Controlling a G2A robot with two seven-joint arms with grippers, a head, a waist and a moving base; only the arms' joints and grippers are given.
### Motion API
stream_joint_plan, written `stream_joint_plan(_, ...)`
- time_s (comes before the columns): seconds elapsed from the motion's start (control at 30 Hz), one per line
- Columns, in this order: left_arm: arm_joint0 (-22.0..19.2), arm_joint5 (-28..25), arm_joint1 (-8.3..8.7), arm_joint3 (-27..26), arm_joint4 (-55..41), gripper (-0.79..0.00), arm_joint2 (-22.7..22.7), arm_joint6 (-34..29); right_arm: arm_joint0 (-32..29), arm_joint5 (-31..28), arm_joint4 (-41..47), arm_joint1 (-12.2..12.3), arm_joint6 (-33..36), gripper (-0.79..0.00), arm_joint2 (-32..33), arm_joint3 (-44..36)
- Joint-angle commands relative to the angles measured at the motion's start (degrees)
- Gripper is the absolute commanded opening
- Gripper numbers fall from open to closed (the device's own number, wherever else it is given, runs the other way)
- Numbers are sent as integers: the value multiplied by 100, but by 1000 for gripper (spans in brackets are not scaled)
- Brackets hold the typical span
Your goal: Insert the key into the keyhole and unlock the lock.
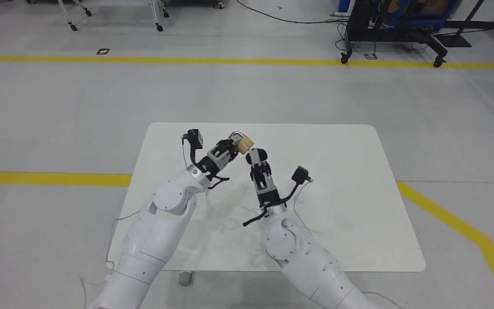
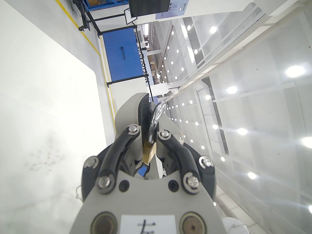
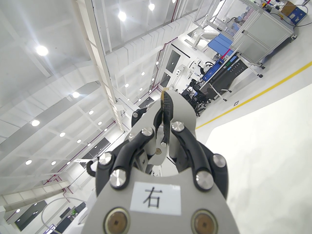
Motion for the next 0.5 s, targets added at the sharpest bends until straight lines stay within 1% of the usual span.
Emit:
stream_joint_plan(0.0, -2, -2, -2, 4, 8, -785, 3, -18, 8, -4, 18, -16, 24, -785, 18, 20)
stream_joint_plan(0.03, -4, 1, -3, 6, 9, -785, 3, -27, 8, -18, 43, -26, 40, -785, 26, 25)
stream_joint_plan(0.07, -6, 1, -4, 7, 12, -785, 2, -37, 8, -35, 69, -35, 59, -727, 35, 32)
stream_joint_plan(0.1, -9, 2, -4, 11, 17, -785, 2, -54, 10, -48, 89, -43, 73, -526, 49, 41)
stream_joint_plan(0.13, -12, 6, -4, 16, 17, -785, -2, -68, 8, -60, 110, -50, 77, -376, 66, 49)
stream_joint_plan(0.17, -15, 6, -4, 21, 16, -785, -10, -78, 4, -76, 118, -60, 82, -123, 86, 50)
stream_joint_plan(0.2, -16, 6, -4, 24, 15, -785, -15, -83, 0, -83, 118, -63, 79, -28, 98, 50)
stream_joint_plan(0.23, -18, 6, -3, 29, 14, -785, -24, -92, -10, -99, 117, -68, 76, 0, 116, 44)
stream_joint_plan(0.47, -13, 22, -4, 53, -61, -785, -95, -88, -108, -218, 241, -86, 119, 0, 254, -40)
